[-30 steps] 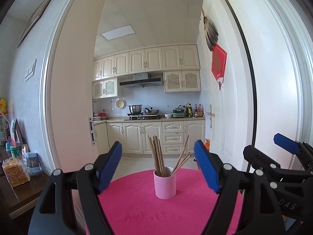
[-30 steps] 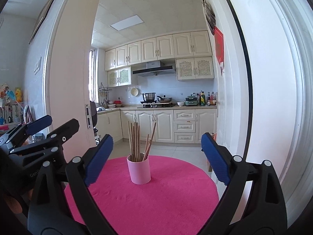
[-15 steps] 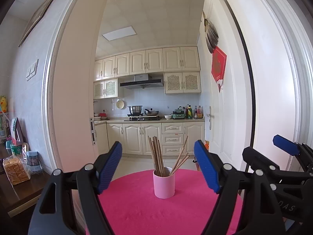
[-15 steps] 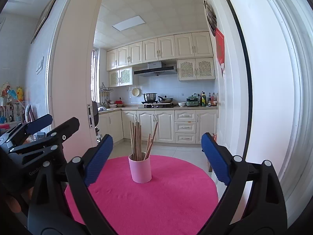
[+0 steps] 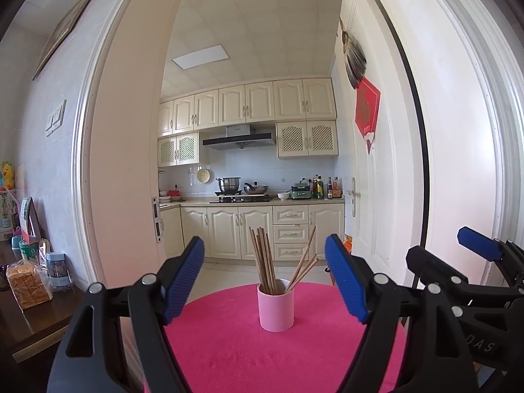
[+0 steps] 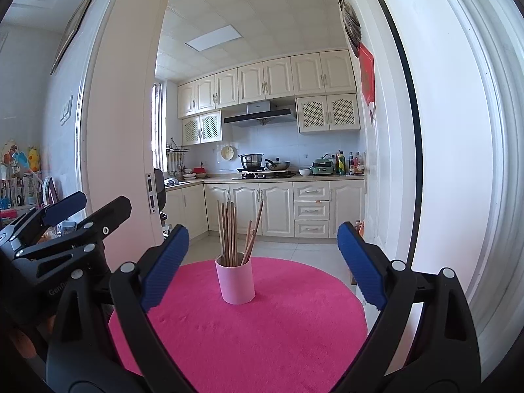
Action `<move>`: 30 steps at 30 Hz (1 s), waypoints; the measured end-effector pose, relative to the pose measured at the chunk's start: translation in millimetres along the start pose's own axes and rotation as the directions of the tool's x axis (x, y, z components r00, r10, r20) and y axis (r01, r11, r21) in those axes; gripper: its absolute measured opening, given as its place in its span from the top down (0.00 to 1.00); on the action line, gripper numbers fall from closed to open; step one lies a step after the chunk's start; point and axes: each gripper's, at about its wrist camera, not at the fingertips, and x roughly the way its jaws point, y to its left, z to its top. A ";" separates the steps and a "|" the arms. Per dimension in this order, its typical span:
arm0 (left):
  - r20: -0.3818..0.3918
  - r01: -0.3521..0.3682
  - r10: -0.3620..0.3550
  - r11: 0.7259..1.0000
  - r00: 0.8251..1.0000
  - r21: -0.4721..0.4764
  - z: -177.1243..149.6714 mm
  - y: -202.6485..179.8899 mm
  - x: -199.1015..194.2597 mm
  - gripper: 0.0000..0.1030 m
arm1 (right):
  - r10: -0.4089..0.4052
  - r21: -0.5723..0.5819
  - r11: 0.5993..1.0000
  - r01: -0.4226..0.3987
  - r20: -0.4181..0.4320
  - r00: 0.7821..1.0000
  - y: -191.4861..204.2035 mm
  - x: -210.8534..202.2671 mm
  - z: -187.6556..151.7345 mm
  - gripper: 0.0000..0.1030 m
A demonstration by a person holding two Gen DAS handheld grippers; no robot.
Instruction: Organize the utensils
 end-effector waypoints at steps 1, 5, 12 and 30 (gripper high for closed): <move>0.000 0.002 -0.002 1.000 1.000 -0.001 0.0 0.2 -0.1 0.27 | -0.001 0.000 1.000 0.001 0.001 1.000 -0.1 0.0 0.2 0.12; 0.000 0.001 -0.001 1.000 1.000 0.000 0.2 -0.6 -0.3 0.27 | -0.001 0.001 1.000 0.001 0.000 1.000 0.0 0.4 0.2 0.12; 0.000 0.003 -0.003 1.000 1.000 -0.002 0.0 -0.4 -0.2 0.27 | -0.001 0.001 1.000 0.001 0.000 1.000 0.1 0.2 0.0 0.12; 0.001 0.002 -0.002 1.000 1.000 -0.001 0.1 -1.4 -0.4 0.27 | -0.001 0.001 1.000 0.001 -0.003 1.000 0.9 1.6 -1.8 0.12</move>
